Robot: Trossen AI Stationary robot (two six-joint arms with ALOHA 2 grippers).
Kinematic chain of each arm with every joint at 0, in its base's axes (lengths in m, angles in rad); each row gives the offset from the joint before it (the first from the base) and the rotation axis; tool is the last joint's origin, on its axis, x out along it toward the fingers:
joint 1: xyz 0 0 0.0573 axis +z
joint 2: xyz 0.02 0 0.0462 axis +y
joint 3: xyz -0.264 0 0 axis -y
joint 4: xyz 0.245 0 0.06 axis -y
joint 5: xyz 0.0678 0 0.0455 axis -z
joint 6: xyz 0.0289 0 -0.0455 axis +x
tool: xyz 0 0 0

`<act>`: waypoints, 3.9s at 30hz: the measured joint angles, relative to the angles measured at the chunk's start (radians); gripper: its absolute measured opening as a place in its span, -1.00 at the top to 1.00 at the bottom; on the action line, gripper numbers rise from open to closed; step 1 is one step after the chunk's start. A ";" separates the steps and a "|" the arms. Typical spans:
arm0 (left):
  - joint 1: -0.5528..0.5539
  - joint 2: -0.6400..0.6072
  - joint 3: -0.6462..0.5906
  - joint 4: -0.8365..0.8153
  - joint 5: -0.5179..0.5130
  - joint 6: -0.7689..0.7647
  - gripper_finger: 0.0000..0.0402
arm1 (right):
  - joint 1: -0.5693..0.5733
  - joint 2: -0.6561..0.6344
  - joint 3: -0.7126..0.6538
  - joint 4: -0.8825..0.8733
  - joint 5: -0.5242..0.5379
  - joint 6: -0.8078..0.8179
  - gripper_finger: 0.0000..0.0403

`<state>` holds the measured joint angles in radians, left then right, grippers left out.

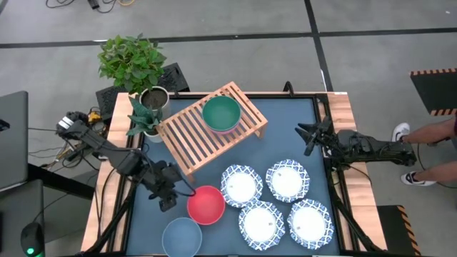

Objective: Place and stack bowls onto a shelf
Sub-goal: Stack the blue bowl on top of the green bowl on the shelf

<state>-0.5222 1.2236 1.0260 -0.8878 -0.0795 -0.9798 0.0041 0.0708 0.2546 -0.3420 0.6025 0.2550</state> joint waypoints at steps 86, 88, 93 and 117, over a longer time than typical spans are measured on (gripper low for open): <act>-0.153 0.171 -0.001 0.101 0.113 -0.240 -0.34 | 0.000 0.000 0.000 0.029 0.000 -0.044 0.28; -0.159 0.171 -0.001 0.101 0.097 -0.241 -0.34 | 0.000 0.000 0.000 0.029 0.000 -0.044 0.28; -0.160 0.171 -0.001 0.125 0.090 -0.245 -0.34 | 0.000 0.000 0.000 0.028 0.000 -0.044 0.28; -0.209 0.201 0.000 0.217 0.029 -0.327 -0.34 | 0.000 0.000 0.000 0.028 0.000 -0.044 0.28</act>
<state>-0.7311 1.4250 1.0260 -0.6707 -0.0507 -1.3066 0.0040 0.0708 0.2546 -0.3144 0.6029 0.2106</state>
